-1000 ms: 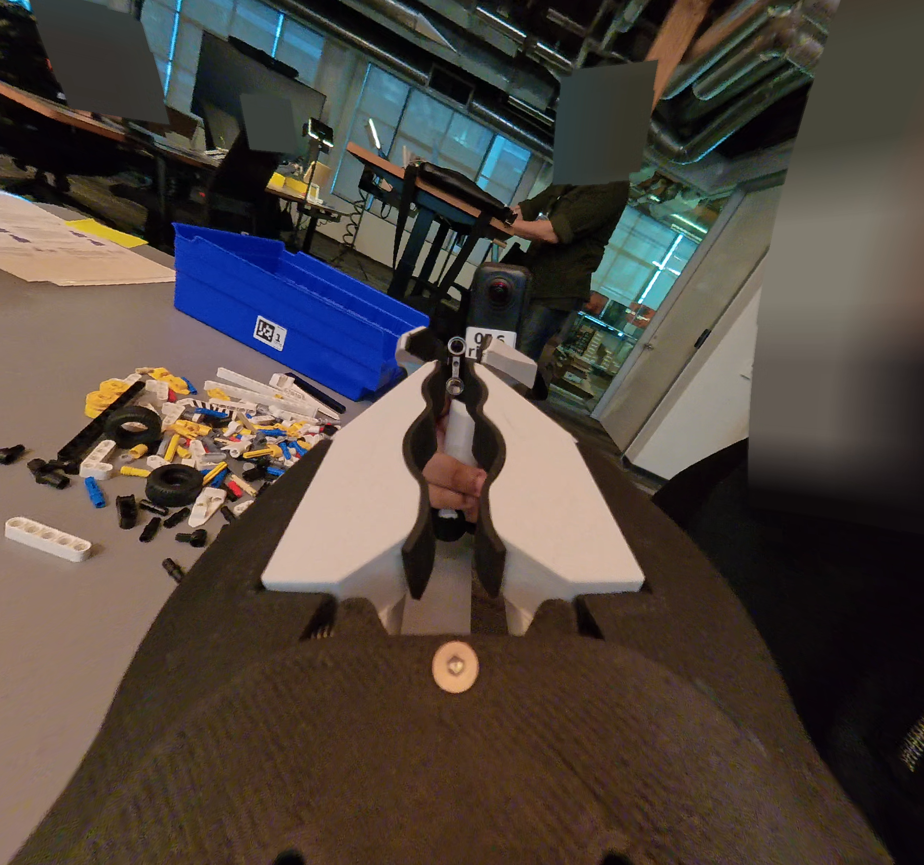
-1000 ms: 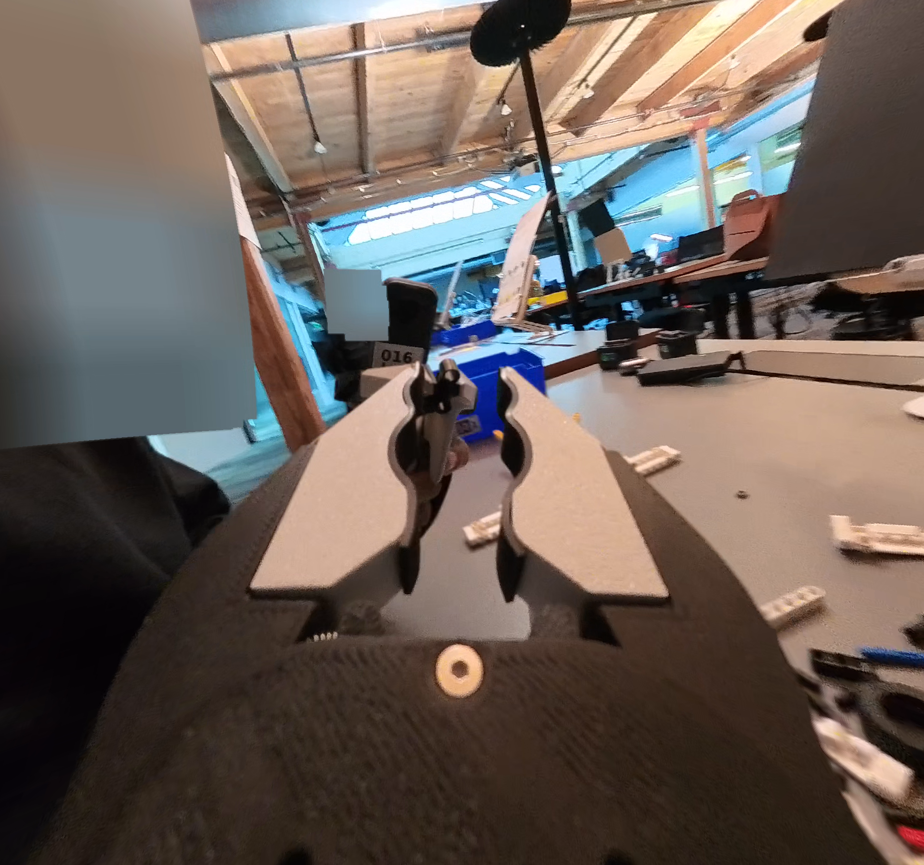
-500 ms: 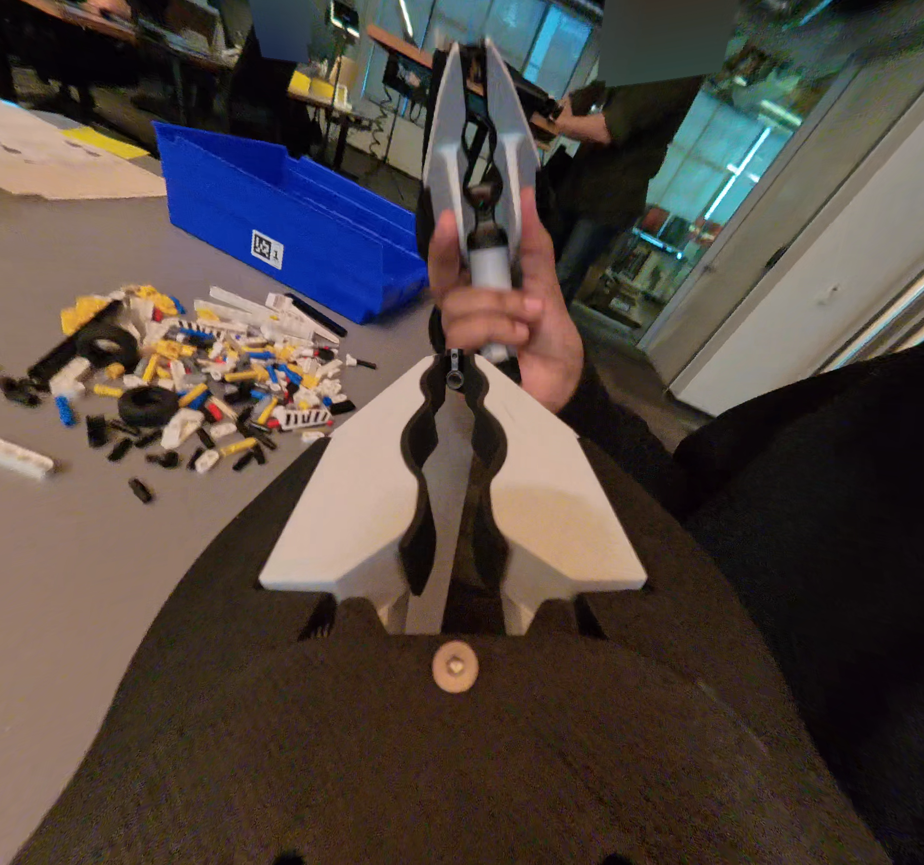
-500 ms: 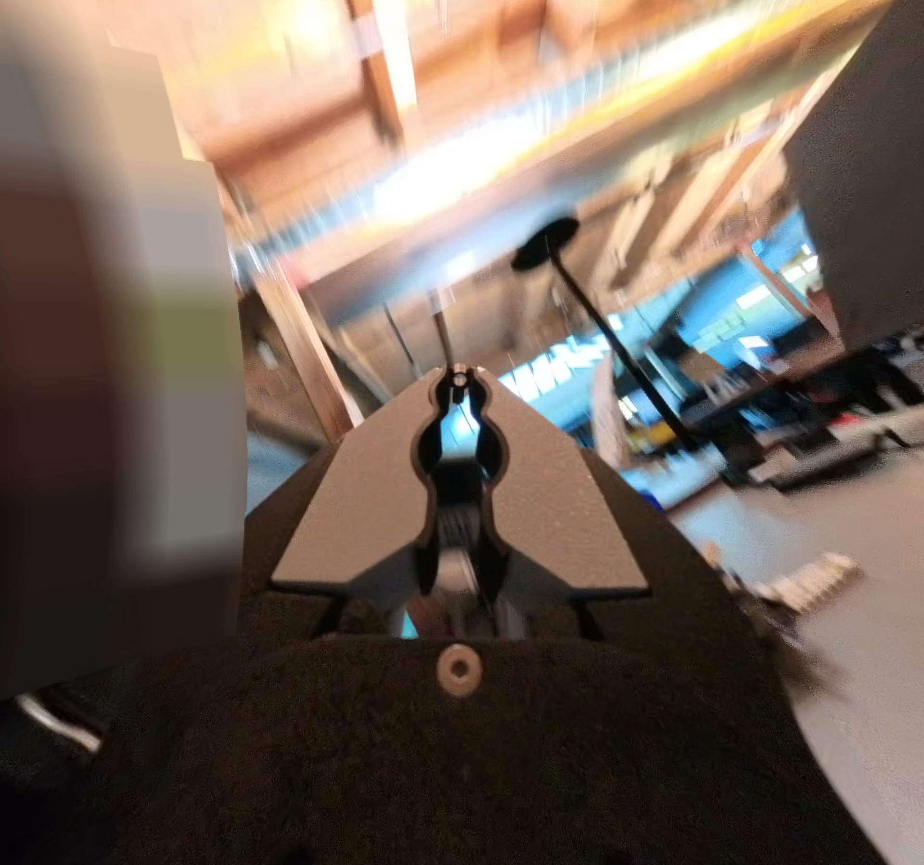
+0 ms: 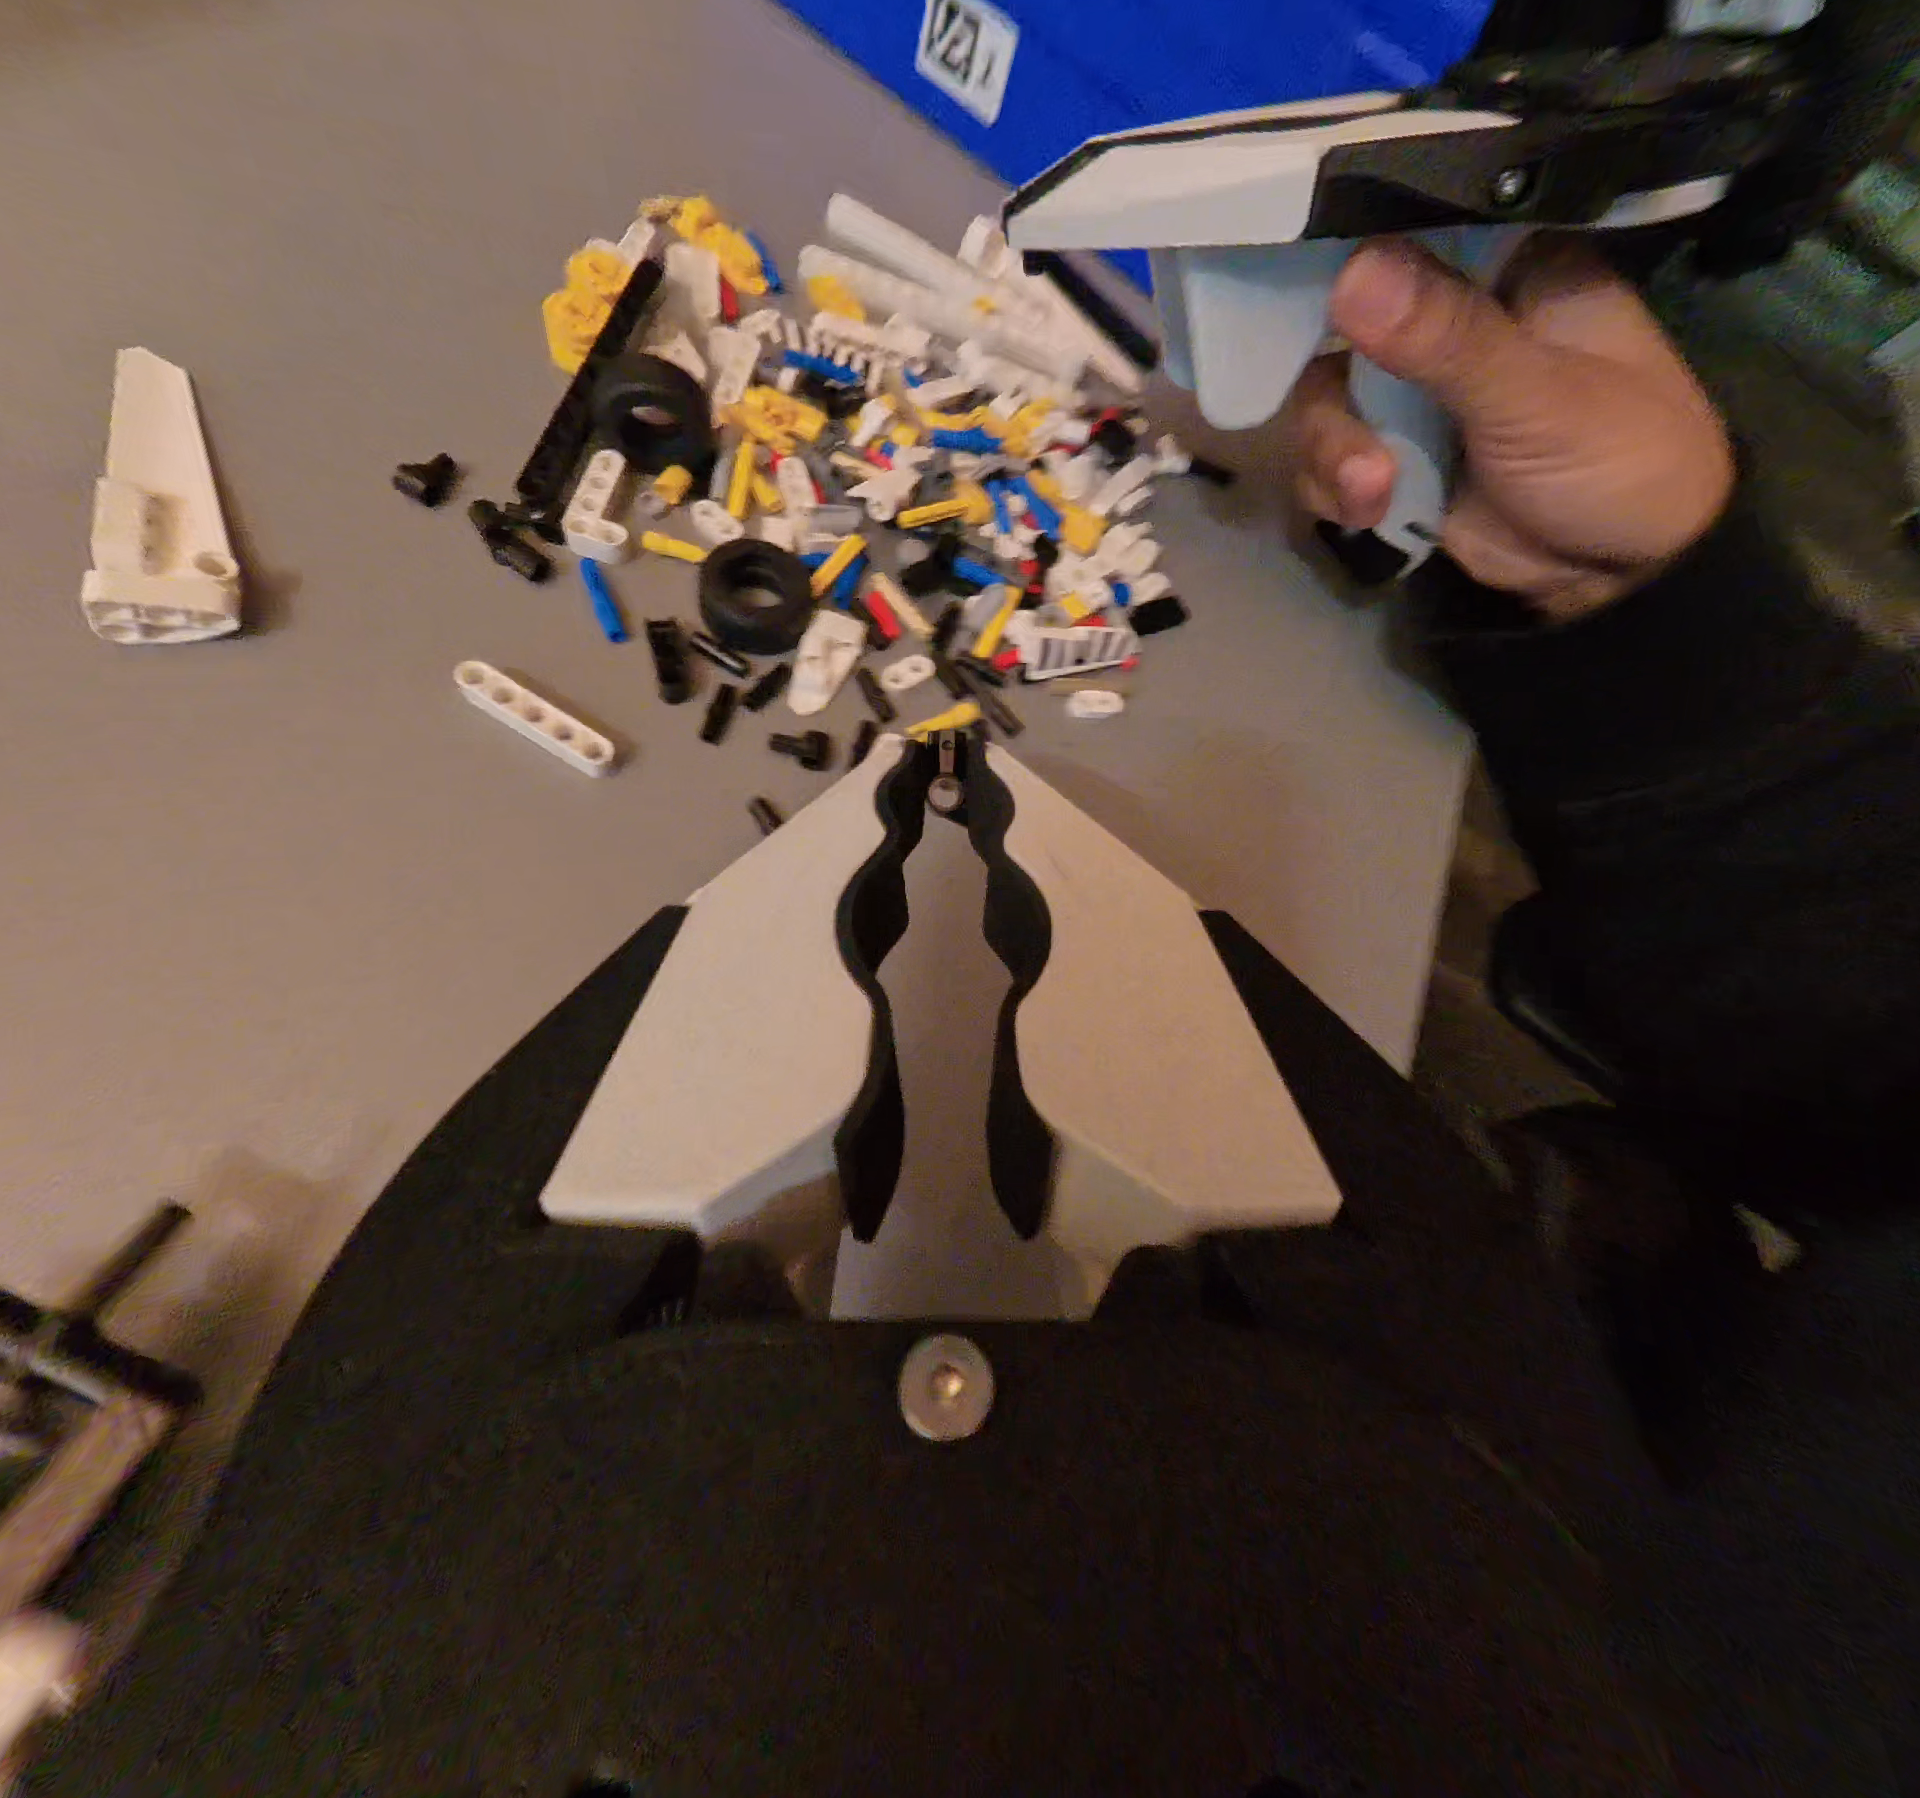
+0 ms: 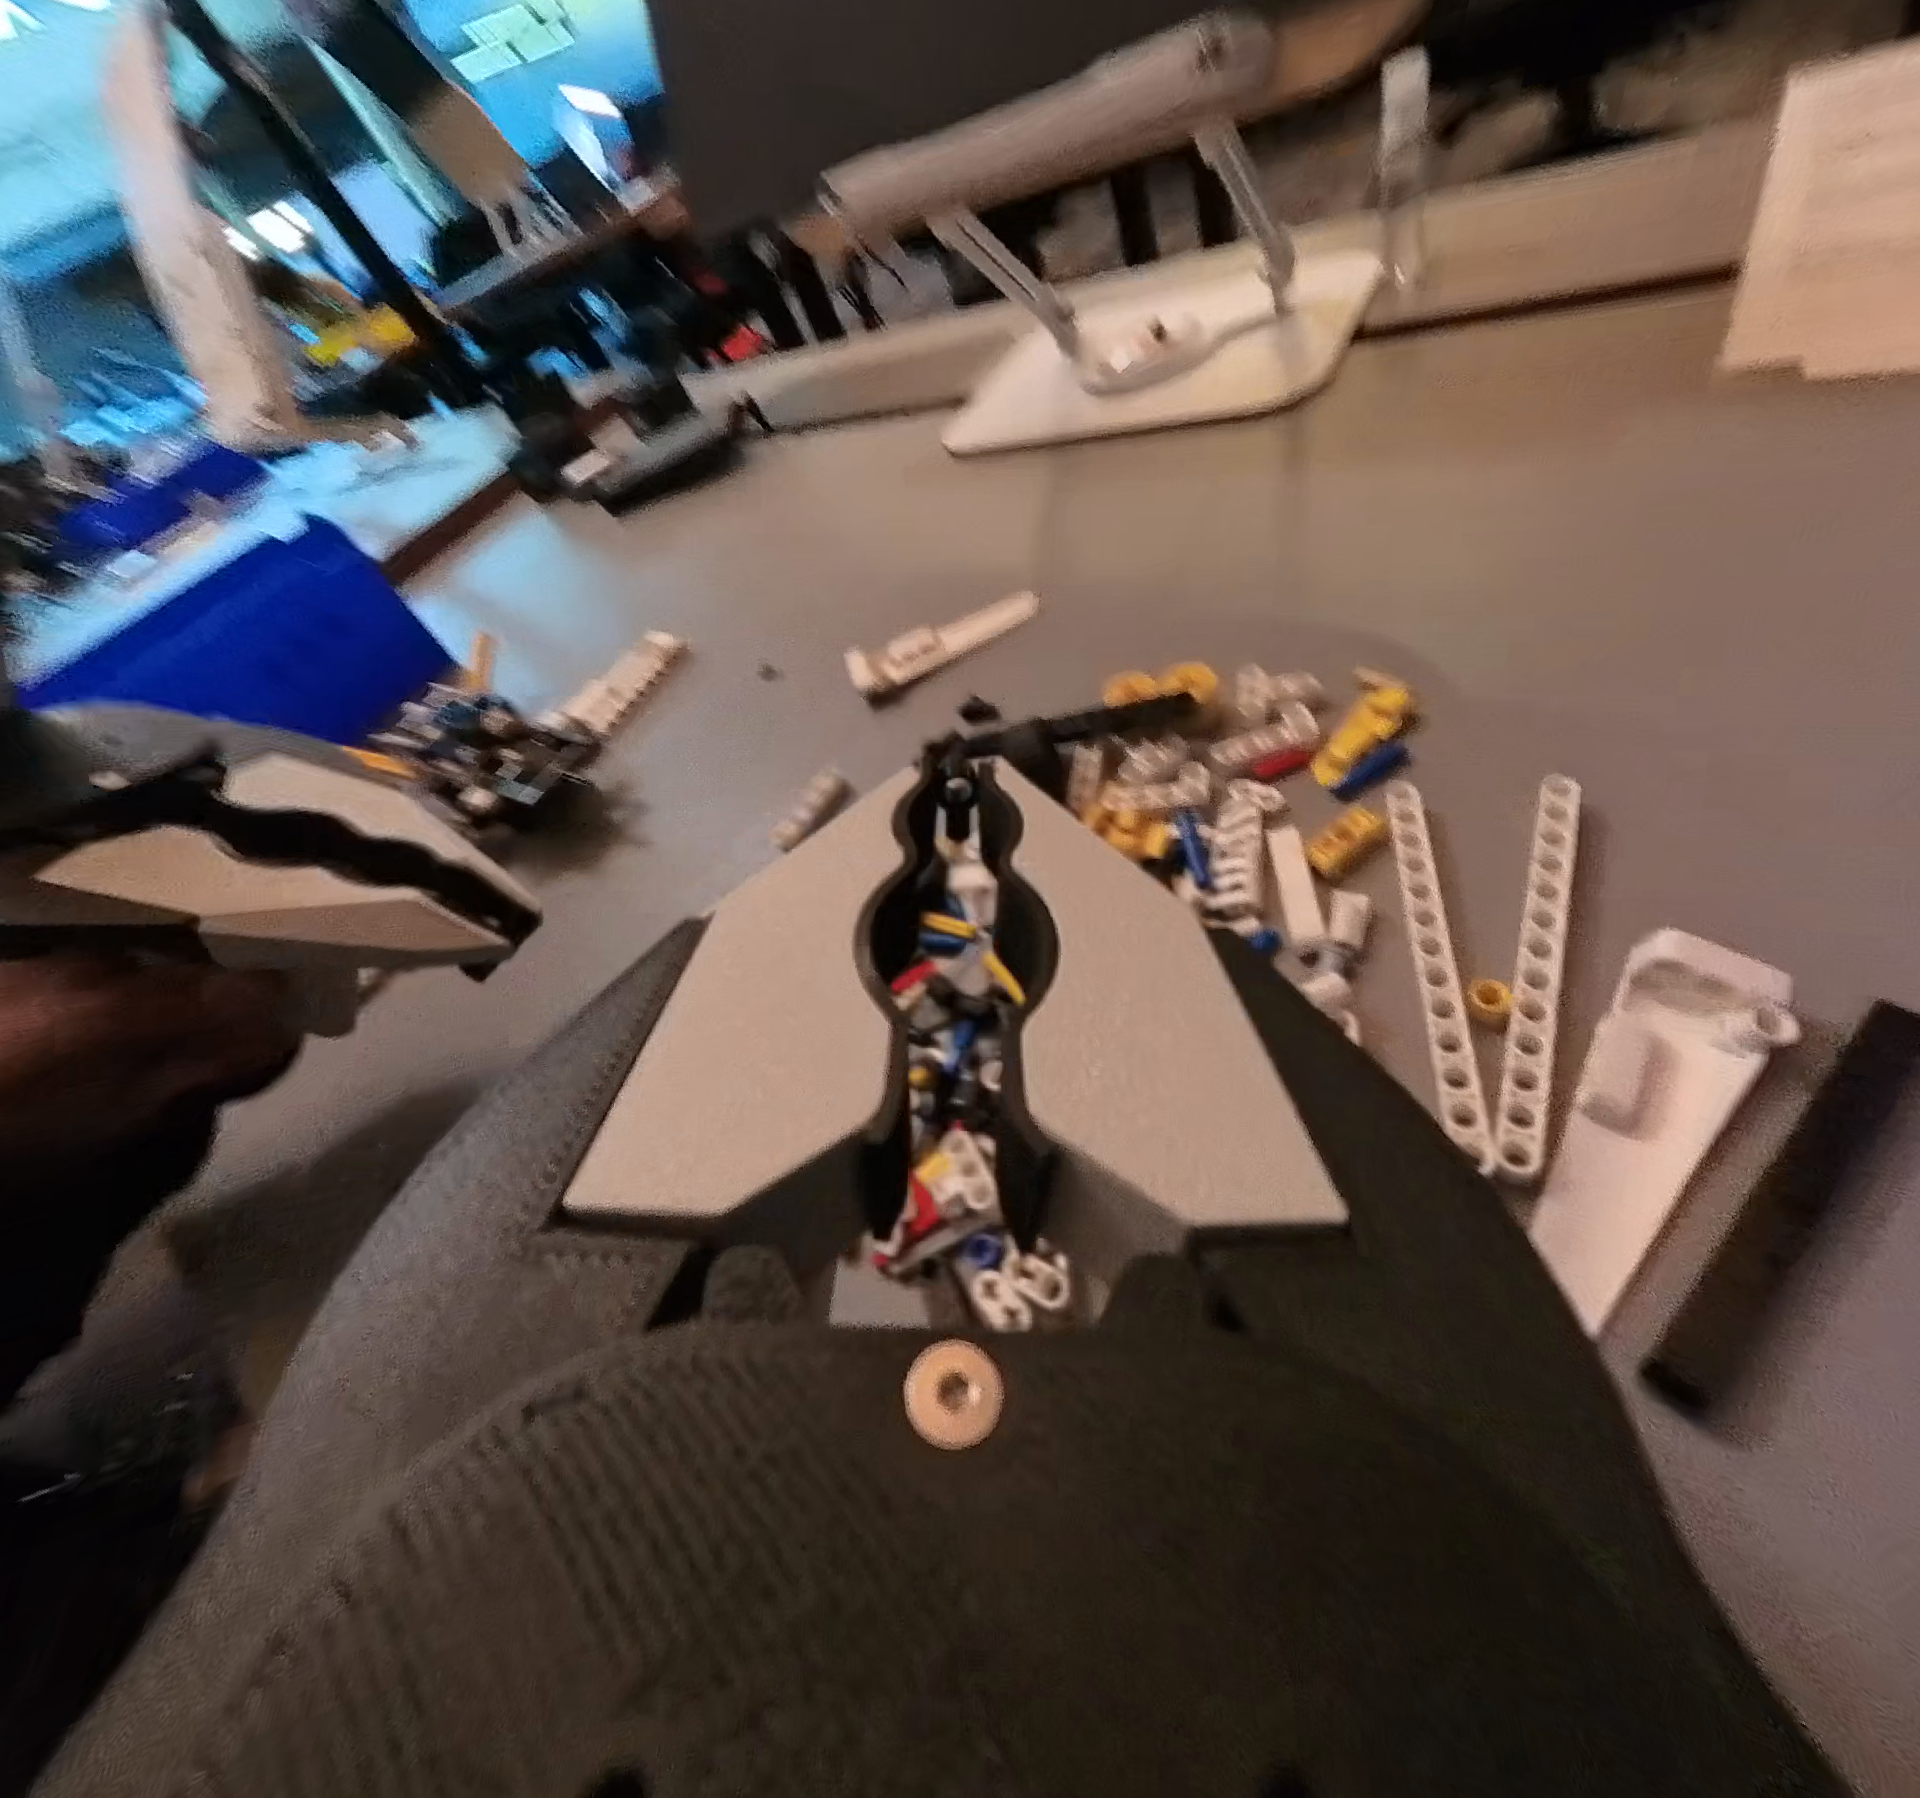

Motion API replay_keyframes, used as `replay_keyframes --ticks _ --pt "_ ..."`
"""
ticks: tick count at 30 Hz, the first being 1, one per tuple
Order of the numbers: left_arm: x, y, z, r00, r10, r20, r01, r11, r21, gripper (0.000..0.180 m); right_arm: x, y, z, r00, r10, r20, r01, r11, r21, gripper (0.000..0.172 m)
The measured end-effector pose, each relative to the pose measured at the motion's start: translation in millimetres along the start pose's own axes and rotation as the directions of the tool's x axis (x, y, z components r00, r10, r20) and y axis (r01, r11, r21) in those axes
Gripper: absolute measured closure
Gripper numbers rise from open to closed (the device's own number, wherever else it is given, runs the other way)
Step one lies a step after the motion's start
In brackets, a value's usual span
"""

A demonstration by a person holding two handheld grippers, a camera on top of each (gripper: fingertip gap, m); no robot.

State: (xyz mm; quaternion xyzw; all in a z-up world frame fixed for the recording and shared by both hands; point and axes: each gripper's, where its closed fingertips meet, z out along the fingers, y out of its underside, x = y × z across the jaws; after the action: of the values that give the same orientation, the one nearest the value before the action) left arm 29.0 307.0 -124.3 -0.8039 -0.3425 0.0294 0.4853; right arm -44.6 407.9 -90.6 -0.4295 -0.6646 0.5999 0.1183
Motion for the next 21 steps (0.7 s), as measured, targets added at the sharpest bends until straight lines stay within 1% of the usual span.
replay_keyframes --ticks 2,4,7,9,12,14,18,20,21 --pt "-15 -2 15 0.999 0.014 0.029 -0.013 0.999 -0.048 0.174 14 16 15 0.998 -0.026 -0.063 0.020 0.995 -0.094 0.167" --pt "-34 -4 27 0.996 0.041 0.083 -0.033 0.995 -0.091 0.174 29 24 27 0.988 -0.072 -0.135 0.048 0.984 -0.172 0.167" --pt "-56 -6 39 0.988 0.072 0.138 -0.054 0.990 -0.130 0.174 38 27 39 0.982 -0.100 -0.158 0.061 0.970 -0.235 0.166" --pt "-65 -9 44 0.987 0.061 0.147 -0.042 0.990 -0.131 0.174 34 28 44 0.988 -0.101 -0.116 0.071 0.969 -0.237 0.164" --pt "-75 -10 49 0.987 0.046 0.152 -0.026 0.990 -0.136 0.174 32 26 45 0.986 -0.132 -0.099 0.109 0.972 -0.209 0.148" --pt "-81 -11 52 0.987 0.041 0.158 -0.019 0.990 -0.140 0.174 30 23 44 0.986 -0.137 -0.098 0.116 0.975 -0.191 0.141" --pt "-86 -14 59 0.988 0.019 0.150 0.003 0.989 -0.146 0.173 17 16 43 0.988 -0.148 -0.047 0.140 0.979 -0.146 0.138" --pt "-89 -15 59 0.986 0.013 0.164 0.010 0.990 -0.142 0.158 13 16 41 0.985 -0.168 -0.039 0.161 0.976 -0.149 0.138" --pt "-88 -16 57 0.986 0.018 0.166 0.004 0.991 -0.131 0.159 12 15 39 0.982 -0.182 -0.040 0.174 0.973 -0.148 0.138"
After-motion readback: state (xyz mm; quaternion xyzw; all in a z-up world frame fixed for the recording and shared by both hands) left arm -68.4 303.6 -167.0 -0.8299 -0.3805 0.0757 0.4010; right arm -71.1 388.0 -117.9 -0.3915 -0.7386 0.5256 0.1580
